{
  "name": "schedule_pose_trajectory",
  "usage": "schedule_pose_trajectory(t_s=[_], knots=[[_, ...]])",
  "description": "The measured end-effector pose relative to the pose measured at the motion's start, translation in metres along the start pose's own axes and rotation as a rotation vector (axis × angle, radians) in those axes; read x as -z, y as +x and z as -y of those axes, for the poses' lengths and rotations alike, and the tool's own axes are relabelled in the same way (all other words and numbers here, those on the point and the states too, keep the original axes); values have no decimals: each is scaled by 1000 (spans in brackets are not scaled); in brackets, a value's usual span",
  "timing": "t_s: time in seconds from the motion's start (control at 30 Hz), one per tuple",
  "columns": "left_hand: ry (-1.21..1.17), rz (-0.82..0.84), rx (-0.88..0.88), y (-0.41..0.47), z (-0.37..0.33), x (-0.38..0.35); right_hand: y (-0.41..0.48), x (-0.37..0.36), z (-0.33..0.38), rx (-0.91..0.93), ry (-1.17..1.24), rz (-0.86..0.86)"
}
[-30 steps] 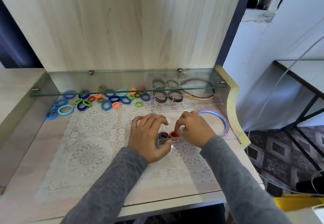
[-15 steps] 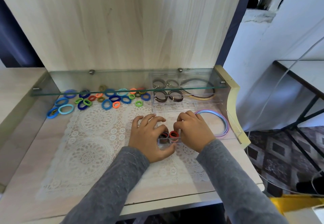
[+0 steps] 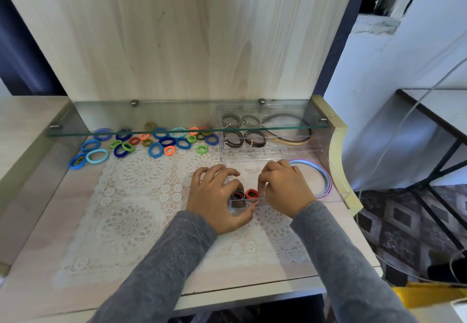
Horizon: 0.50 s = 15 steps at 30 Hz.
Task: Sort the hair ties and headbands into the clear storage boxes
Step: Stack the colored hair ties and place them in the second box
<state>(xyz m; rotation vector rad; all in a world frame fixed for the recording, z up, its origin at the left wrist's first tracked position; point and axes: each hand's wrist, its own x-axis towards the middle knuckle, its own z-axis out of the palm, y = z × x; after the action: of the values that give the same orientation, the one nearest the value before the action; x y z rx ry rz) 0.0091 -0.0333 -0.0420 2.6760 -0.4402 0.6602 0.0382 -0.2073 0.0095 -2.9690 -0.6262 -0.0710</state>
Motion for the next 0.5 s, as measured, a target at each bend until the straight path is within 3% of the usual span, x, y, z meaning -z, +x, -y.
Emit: schedule_pose_trajectory(t_s=[0.5], knots=[[-17,10,7,-1,0,0,2,0,8,4,-74,40]])
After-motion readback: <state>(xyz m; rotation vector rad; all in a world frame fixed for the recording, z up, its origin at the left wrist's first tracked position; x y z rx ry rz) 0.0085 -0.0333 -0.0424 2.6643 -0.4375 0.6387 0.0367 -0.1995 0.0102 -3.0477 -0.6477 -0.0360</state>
